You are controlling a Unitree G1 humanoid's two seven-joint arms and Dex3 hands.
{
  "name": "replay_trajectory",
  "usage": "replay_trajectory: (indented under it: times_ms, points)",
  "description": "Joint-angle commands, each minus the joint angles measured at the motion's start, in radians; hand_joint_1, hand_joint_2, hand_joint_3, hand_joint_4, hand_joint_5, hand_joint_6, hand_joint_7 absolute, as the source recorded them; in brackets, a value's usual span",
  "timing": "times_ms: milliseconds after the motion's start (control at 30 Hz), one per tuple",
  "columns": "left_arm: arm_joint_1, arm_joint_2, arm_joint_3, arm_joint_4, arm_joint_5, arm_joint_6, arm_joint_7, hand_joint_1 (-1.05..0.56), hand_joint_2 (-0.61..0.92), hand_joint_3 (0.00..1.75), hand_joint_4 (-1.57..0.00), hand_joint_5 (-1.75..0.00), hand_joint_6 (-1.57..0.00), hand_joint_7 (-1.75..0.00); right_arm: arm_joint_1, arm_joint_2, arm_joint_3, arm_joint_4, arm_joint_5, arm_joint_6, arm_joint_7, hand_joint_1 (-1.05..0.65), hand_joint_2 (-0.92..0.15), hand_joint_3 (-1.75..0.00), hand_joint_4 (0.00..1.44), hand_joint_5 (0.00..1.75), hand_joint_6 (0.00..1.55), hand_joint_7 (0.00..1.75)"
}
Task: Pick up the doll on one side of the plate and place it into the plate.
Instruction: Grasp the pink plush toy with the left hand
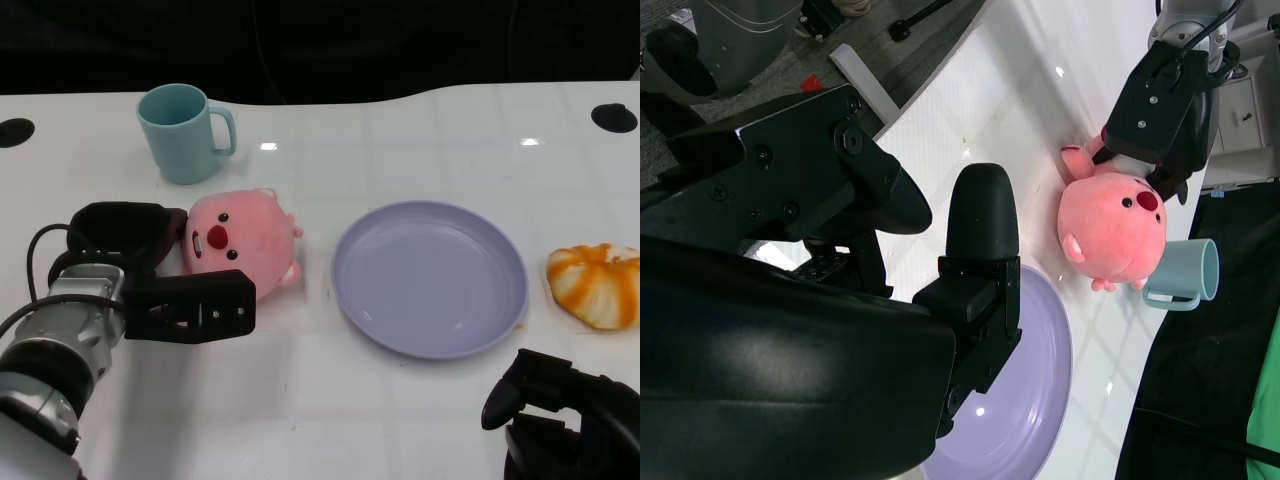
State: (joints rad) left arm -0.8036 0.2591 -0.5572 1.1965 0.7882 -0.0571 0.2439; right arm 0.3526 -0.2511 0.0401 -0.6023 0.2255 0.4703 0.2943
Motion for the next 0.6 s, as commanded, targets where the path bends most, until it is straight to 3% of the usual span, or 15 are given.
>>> replay_trajectory:
  times_ms: [33,200,233,300,333,400,433,467,567,600]
  points:
    - [0.043,0.000,-0.018,0.033,-0.003,-0.005,-0.020,-0.33,0.92,0.35,-0.67,-1.69,-1.12,-0.05,-0.003,-0.009,-0.003,-0.003,-0.002,0.004,-0.003,-0.09,-0.66,-1.17,0.67,1.75,0.50,1.59]
    - [0.046,0.007,-0.018,0.034,-0.009,-0.023,0.025,-0.31,0.92,0.31,-0.69,-1.74,-1.17,-0.10,-0.009,-0.006,0.000,0.010,-0.002,-0.004,-0.001,-0.09,-0.66,-1.17,0.66,1.75,0.50,1.59]
    - [0.047,0.009,-0.017,0.034,-0.012,-0.031,0.037,-0.29,0.92,0.27,-0.72,-1.75,-1.10,-0.34,-0.010,-0.005,0.001,0.011,-0.003,-0.004,-0.002,-0.09,-0.66,-1.17,0.66,1.75,0.50,1.59]
    - [0.048,0.015,-0.017,0.025,-0.014,-0.045,0.056,-0.27,0.92,0.23,-0.73,-1.75,-0.83,-0.98,-0.011,-0.004,-0.002,0.013,-0.001,-0.003,-0.003,-0.08,-0.66,-1.17,0.66,1.75,0.50,1.59]
    - [0.049,0.018,-0.016,0.020,-0.017,-0.051,0.061,-0.26,0.92,0.22,-0.72,-1.75,-0.72,-1.18,-0.012,-0.005,-0.003,0.013,-0.002,0.001,-0.005,-0.07,-0.66,-1.17,0.65,1.75,0.50,1.59]
    - [0.053,0.023,-0.010,0.011,-0.024,-0.064,0.077,-0.25,0.92,0.22,-0.71,-1.75,-0.72,-1.01,-0.009,-0.006,-0.006,0.009,-0.001,0.007,-0.008,-0.07,-0.66,-1.17,0.65,1.75,0.49,1.59]
    - [0.056,0.025,-0.006,0.007,-0.027,-0.069,0.086,-0.25,0.92,0.20,-0.73,-1.75,-0.64,-1.30,-0.007,-0.007,-0.009,0.008,0.001,0.007,-0.007,-0.07,-0.66,-1.17,0.64,1.75,0.49,1.58]
    - [0.058,0.025,-0.002,0.002,-0.031,-0.071,0.089,-0.25,0.92,0.19,-0.73,-1.75,-0.60,-1.41,-0.005,-0.008,-0.010,0.009,0.001,0.004,-0.006,-0.07,-0.66,-1.17,0.64,1.75,0.49,1.58]
    - [0.065,0.031,0.004,-0.018,-0.036,-0.081,0.105,-0.26,0.92,0.20,-0.76,-1.75,-0.66,-1.38,-0.003,-0.011,-0.015,0.016,0.004,-0.002,0.000,-0.07,-0.67,-1.16,0.64,1.75,0.49,1.58]
    - [0.069,0.037,0.006,-0.031,-0.038,-0.087,0.112,-0.27,0.92,0.20,-0.77,-1.75,-0.62,-1.51,-0.003,-0.010,-0.016,0.017,0.006,-0.002,0.001,-0.07,-0.67,-1.16,0.64,1.75,0.49,1.58]
